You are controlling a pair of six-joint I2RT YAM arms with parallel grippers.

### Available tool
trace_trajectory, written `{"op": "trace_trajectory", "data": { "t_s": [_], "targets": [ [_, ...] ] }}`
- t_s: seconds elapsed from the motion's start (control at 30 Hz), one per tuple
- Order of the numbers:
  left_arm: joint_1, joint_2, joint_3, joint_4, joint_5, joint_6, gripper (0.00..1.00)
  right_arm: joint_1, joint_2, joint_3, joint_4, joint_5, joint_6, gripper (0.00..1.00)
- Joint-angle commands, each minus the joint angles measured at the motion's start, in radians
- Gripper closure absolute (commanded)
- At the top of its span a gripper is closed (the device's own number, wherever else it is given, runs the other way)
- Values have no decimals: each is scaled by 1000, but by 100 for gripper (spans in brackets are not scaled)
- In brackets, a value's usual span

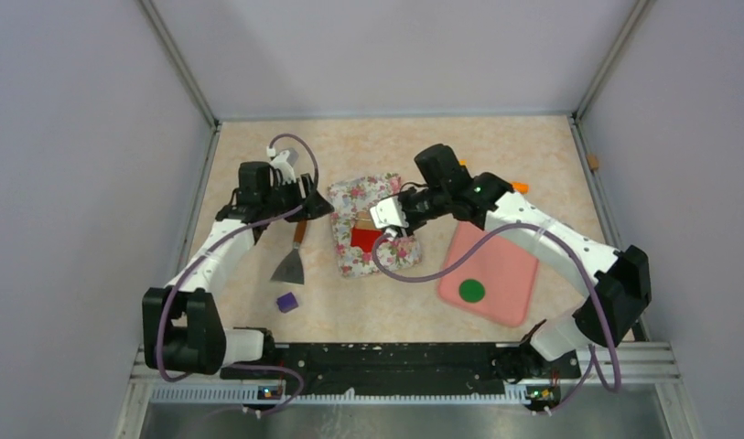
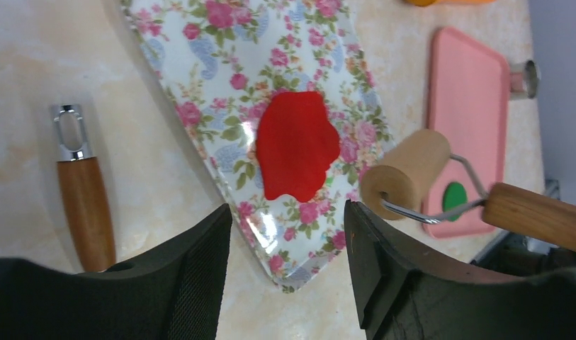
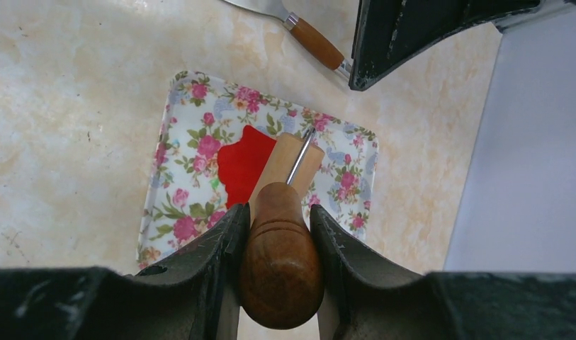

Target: Roll out the dumpling wrappers from the dough

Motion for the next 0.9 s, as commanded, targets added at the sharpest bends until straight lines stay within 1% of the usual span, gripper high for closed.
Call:
{"op": "trace_trajectory", "data": {
  "t_s": [0.0,0.03,0.1,0.13,0.17,0.23,0.3,0.33,0.4,0.57,0.67,0.73,0.87],
  "targets": [
    [4,-77,22,121,166,-28,38,18,55,113,194,-3,143,100],
    [2,-129,-4,172,157,7,38,10,76,147,237,16,280,100],
    [-10,-263,-84,306,103,121,38,-24,115,206,328,71,629,100],
    [-24,-323,-134,379,88,219,38,-46,130,228,354,96,810,100],
    [-41,-366,-169,433,87,299,38,-70,145,243,360,98,956,100],
    [-89,-407,-176,396,116,474,37,-101,158,248,358,125,1227,100],
    [-150,-386,-136,302,118,603,37,-120,156,226,362,114,1406,100],
    [-177,-370,-120,285,111,630,37,-121,152,214,364,107,1442,100],
    [-228,-329,-103,293,105,661,37,-120,133,190,387,100,1452,100],
    [-352,-209,-63,366,57,705,36,-137,125,198,382,87,1478,100],
    [-399,-141,-68,464,-19,701,36,-139,115,187,386,74,1479,100],
    [-420,-123,-77,516,-81,719,37,-140,107,178,388,72,1483,100],
    [-450,-88,-75,550,-134,751,39,-148,95,155,402,69,1492,100]
  ]
}}
